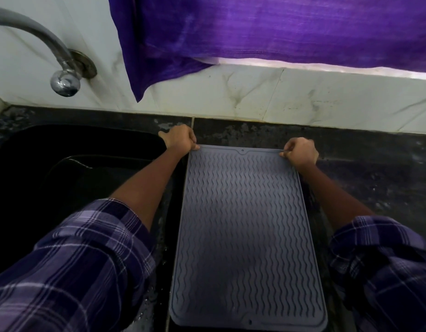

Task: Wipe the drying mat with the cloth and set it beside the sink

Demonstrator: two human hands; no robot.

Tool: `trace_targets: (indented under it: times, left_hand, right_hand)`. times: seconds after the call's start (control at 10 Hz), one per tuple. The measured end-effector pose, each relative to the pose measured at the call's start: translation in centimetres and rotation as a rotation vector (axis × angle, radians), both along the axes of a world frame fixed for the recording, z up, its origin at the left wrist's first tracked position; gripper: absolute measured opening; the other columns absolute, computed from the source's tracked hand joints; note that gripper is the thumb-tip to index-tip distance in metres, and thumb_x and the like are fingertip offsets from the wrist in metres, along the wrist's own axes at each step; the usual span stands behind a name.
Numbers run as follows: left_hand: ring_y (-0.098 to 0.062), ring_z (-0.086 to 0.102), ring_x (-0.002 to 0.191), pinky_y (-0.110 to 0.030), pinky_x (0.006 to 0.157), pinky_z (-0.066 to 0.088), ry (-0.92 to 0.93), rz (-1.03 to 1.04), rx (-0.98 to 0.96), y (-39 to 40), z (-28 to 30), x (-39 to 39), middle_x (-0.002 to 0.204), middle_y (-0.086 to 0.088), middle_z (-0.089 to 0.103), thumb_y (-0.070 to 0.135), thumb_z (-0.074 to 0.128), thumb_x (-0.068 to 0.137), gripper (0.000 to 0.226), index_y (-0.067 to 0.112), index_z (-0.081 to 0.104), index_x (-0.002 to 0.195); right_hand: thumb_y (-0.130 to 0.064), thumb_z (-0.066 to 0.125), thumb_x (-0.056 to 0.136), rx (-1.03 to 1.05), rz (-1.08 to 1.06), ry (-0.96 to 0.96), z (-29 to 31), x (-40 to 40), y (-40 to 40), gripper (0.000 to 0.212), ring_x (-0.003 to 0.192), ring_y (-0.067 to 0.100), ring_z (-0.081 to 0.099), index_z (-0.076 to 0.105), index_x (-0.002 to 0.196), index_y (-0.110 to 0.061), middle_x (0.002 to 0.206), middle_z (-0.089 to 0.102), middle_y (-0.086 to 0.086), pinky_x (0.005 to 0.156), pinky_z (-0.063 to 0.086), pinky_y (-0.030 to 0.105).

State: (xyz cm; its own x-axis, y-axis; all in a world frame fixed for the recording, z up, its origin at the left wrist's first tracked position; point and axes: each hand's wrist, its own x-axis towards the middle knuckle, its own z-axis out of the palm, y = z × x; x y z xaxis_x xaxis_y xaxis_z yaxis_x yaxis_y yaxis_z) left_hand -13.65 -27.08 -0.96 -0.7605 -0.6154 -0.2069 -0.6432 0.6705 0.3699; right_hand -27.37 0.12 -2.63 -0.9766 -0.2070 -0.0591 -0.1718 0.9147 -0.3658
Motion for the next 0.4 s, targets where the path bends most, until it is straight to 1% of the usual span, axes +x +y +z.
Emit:
trace_targets:
  times: [0.1, 0.2, 0.3, 0.4]
  left_hand:
    - [-0.02, 0.064, 0.103, -0.044, 0.102, 0.027, 0.1, -0.03, -0.017, -0.4, 0.1, 1.5, 0.096, 0.0, 0.074, 0.03, 0.08, 0.071, 0.025, 0.02, 0.07, 0.091]
    - [-0.019, 0.061, 0.104, -0.043, 0.098, 0.029, 0.112, -0.11, -0.103, -0.2, 0.3, 4.1, 0.095, 0.003, 0.073, 0.035, 0.08, 0.07, 0.028, 0.023, 0.069, 0.092]
    - [-0.019, 0.056, 0.109, -0.042, 0.095, 0.03, 0.129, -0.159, -0.152, 0.4, 0.0, 7.8, 0.093, 0.004, 0.073, 0.036, 0.078, 0.072, 0.026, 0.024, 0.068, 0.092]
    - [-0.018, 0.055, 0.109, -0.041, 0.094, 0.03, 0.13, -0.156, -0.119, 2.1, -0.2, 12.3, 0.094, 0.004, 0.072, 0.033, 0.077, 0.073, 0.023, 0.023, 0.068, 0.093]
  right_hand:
    - [-0.016, 0.07, 0.083, 0.022, 0.037, 0.056, 0.3, 0.5, 0.0, 0.026, 0.118, 0.033, 0.049, 0.065, 0.107, -0.008, 0.116, 0.061, 0.018, 0.089, 0.048, 0.043]
    - [-0.015, 0.062, 0.086, 0.01, 0.055, 0.123, 0.3, 2.5, 1.0, 0.033, 0.119, 0.037, 0.047, 0.059, 0.118, -0.007, 0.119, 0.058, 0.021, 0.088, 0.048, 0.045]
    - [-0.019, 0.061, 0.088, -0.033, 0.09, 0.142, 0.1, 5.7, 2.9, 0.035, 0.115, 0.038, 0.048, 0.056, 0.119, -0.003, 0.116, 0.058, 0.024, 0.086, 0.048, 0.045]
    - [-0.019, 0.061, 0.088, -0.034, 0.102, 0.098, 0.0, 9.6, 5.6, 0.035, 0.112, 0.038, 0.052, 0.057, 0.119, -0.002, 0.113, 0.06, 0.025, 0.09, 0.047, 0.044]
